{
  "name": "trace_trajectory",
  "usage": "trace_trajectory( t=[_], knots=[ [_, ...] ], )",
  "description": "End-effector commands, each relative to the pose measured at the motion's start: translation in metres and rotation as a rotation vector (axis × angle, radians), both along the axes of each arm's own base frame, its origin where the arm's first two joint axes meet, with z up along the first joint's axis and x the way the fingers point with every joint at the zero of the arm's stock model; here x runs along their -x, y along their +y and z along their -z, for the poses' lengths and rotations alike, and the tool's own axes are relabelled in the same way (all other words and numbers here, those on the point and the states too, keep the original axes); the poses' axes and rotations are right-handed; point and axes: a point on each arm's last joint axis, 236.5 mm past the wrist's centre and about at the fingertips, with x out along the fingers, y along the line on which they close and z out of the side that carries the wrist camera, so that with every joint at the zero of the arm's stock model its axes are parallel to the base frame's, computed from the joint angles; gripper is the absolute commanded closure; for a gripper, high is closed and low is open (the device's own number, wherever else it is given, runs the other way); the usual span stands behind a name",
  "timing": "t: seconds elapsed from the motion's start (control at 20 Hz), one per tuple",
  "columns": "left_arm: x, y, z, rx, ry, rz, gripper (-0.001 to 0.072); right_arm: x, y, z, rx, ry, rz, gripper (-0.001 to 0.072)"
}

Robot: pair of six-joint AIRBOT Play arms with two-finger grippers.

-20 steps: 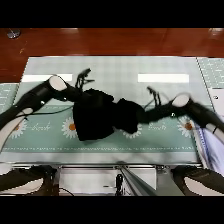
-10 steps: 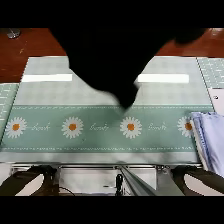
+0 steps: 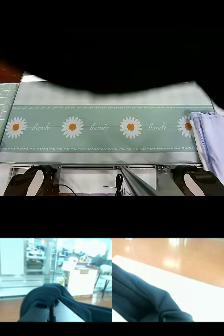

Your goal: Fold the shirts.

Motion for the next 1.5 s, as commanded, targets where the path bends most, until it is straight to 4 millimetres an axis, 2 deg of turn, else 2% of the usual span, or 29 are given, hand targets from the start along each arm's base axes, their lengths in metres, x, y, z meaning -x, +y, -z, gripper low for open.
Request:
trace_trajectory(
  t=[0.0,0.2,0.3,0.4,0.5,0.6,0.75,0.8,0.85,0.9,0.95,1.0,1.05,1.15,1.2,1.25,1.3,1.35,1.45],
  knots=[
    [0.007,-0.008,0.064,-0.074,0.248,0.013,0.0682,0.029,0.011,0.089,-0.053,0.279,-0.028,0.0681],
    [-0.034,-0.026,0.188,0.049,0.636,0.203,0.0682,0.026,0.049,0.212,-0.2,0.599,-0.134,0.0681],
    [-0.061,-0.023,0.255,0.156,0.779,0.238,0.0682,0.011,0.051,0.268,-0.23,0.69,-0.1,0.0681],
    [-0.092,-0.014,0.32,0.238,0.873,0.212,0.0682,-0.018,0.037,0.315,-0.233,0.706,0.002,0.0681],
    [-0.118,-0.012,0.374,0.297,0.938,0.183,0.0682,-0.055,0.008,0.352,-0.158,0.697,0.135,0.068],
    [-0.143,-0.024,0.413,0.302,0.986,0.185,0.0682,-0.09,-0.016,0.382,-0.109,0.707,0.237,0.068],
    [-0.173,-0.057,0.451,0.289,1.037,0.209,0.0681,-0.132,-0.049,0.422,-0.149,0.799,0.359,0.0679],
    [-0.181,-0.07,0.461,0.282,1.047,0.219,0.0681,-0.145,-0.055,0.427,-0.188,0.829,0.382,0.0619],
    [-0.186,-0.085,0.469,0.29,1.06,0.236,0.0667,-0.157,-0.056,0.43,-0.234,0.862,0.38,0.0344],
    [-0.19,-0.095,0.475,0.291,1.071,0.249,0.0492,-0.165,-0.053,0.428,-0.26,0.888,0.338,0.0095],
    [-0.192,-0.1,0.476,0.273,1.083,0.263,-0.0013,-0.17,-0.056,0.422,-0.256,0.915,0.288,0.0081],
    [-0.192,-0.098,0.475,0.24,1.102,0.276,0.0001,-0.172,-0.067,0.412,-0.24,0.937,0.271,0.0081],
    [-0.188,-0.085,0.472,0.18,1.128,0.277,0.0001,-0.171,-0.089,0.4,-0.207,0.944,0.284,0.0081],
    [-0.17,-0.031,0.477,0.083,1.26,0.204,0.0002,-0.152,-0.15,0.389,-0.136,0.957,0.401,0.0083],
    [-0.151,0.002,0.49,0.071,1.363,0.138,0.0002,-0.135,-0.176,0.391,-0.138,0.982,0.479,0.0092],
    [-0.129,0.027,0.506,0.084,1.465,0.093,0.0002,-0.121,-0.189,0.398,-0.189,0.999,0.55,0.0094],
    [-0.102,0.041,0.524,0.136,1.566,0.076,0.0002,-0.109,-0.188,0.409,-0.266,1.008,0.592,0.0093],
    [-0.075,0.043,0.543,0.207,1.654,0.081,0.0002,-0.099,-0.175,0.422,-0.344,1.019,0.59,0.0094],
    [-0.03,0.027,0.576,0.32,1.762,0.126,0.0002,-0.086,-0.132,0.445,-0.459,1.015,0.506,0.0094]
  ],
)
